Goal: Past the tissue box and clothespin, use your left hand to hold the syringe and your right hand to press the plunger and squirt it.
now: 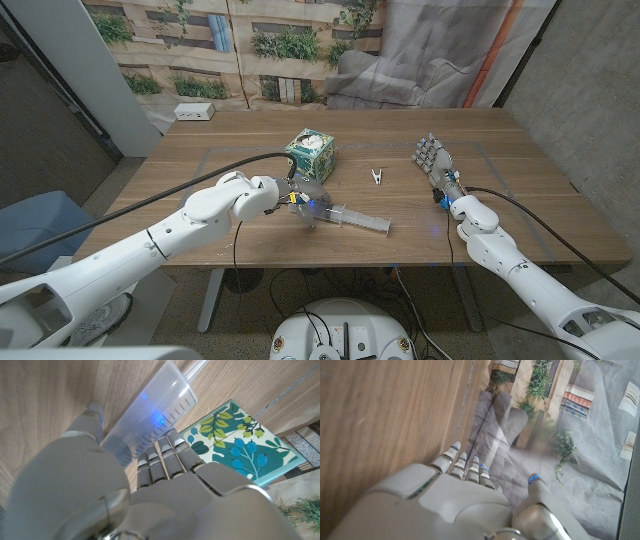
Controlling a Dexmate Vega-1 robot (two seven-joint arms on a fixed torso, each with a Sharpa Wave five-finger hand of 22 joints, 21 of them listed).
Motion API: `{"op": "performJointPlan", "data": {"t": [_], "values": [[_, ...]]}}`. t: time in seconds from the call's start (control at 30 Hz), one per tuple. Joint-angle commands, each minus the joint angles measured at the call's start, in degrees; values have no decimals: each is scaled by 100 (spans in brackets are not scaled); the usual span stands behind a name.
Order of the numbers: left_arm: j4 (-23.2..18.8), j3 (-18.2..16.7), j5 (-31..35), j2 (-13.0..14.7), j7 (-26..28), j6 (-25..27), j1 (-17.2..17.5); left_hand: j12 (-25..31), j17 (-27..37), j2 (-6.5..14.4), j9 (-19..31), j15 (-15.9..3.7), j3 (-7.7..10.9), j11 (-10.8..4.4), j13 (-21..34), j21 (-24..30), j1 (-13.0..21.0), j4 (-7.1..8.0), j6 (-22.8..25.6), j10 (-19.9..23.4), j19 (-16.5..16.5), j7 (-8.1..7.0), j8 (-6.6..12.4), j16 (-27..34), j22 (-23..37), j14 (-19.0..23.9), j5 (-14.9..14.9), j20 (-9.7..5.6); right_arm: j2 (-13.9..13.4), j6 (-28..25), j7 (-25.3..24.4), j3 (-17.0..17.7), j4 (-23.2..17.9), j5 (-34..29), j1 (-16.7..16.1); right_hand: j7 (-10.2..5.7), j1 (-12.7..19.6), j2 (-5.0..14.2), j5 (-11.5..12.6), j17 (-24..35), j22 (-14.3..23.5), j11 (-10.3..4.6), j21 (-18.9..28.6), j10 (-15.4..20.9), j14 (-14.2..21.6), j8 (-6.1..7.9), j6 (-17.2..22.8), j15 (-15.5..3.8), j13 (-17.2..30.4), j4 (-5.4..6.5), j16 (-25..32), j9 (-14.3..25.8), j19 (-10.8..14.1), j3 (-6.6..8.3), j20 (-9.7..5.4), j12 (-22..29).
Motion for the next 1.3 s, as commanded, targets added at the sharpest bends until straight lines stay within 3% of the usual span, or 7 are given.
{"op": "performJointPlan", "data": {"t": [0.03,0.13,0.27,0.47,0.8,0.9,1.3], "values": [[51,1,10,-33,152,25,64,13,31,91,27,-688,-63,-256,27,12,172,9,351,543,223,-131,12,67,18,391,32,-507,10,32,-27,20,-22,24,-64,-58,-5,42,-1,9,14,-29,57,8,78,44,13,12,11,-15,69,29,10,-4,1,20],[73,10,-17,-47,159,17,63,-11,24,99,29,-697,-97,-245,32,66,281,-13,500,653,463,-162,-4,46,24,504,31,-558,26,39,-39,20,-10,25,-64,-58,-5,43,-2,7,14,-30,58,6,93,45,15,19,12,-19,75,29,13,-4,-1,20],[122,28,-71,-80,160,34,64,-34,32,182,35,-761,-127,-297,40,145,425,-10,747,800,830,-223,-11,37,26,648,32,-476,35,55,-43,19,4,19,-64,-57,-7,44,-5,5,14,-30,59,6,95,46,18,28,12,-22,77,30,15,-5,-1,20],[195,80,-76,-116,256,21,72,-15,14,274,23,-815,-99,-304,42,164,516,5,1072,1037,1035,-253,3,28,29,878,43,-525,39,57,-52,21,8,21,-70,-55,-11,48,-9,3,14,-32,59,10,90,47,24,25,12,-27,77,30,20,-6,0,22],[235,86,-81,-70,468,-87,87,-19,-3,589,20,-914,186,-173,40,246,614,24,2058,1704,1668,-347,-6,-71,39,1498,41,-600,19,39,-76,23,-29,10,-89,-59,-11,56,-12,-1,14,-30,59,12,75,48,28,19,12,-36,72,30,21,-4,5,24],[262,92,-98,-67,419,-118,44,-2,2,735,22,-931,312,-210,45,256,633,23,2377,1964,1825,-339,-23,-85,39,1651,32,-602,20,39,-86,26,-33,11,-91,-60,-11,58,-13,-3,14,-30,59,15,77,49,30,20,12,-38,74,30,22,-3,8,25],[186,164,206,-88,246,-52,-93,-76,14,1133,40,-938,561,-210,60,241,575,84,2492,2080,1967,-281,-190,-102,47,1823,16,-615,10,23,-87,25,-41,5,-80,-62,-10,67,-17,-8,14,-28,59,14,72,50,35,29,12,-50,74,31,25,-1,9,25]]}}
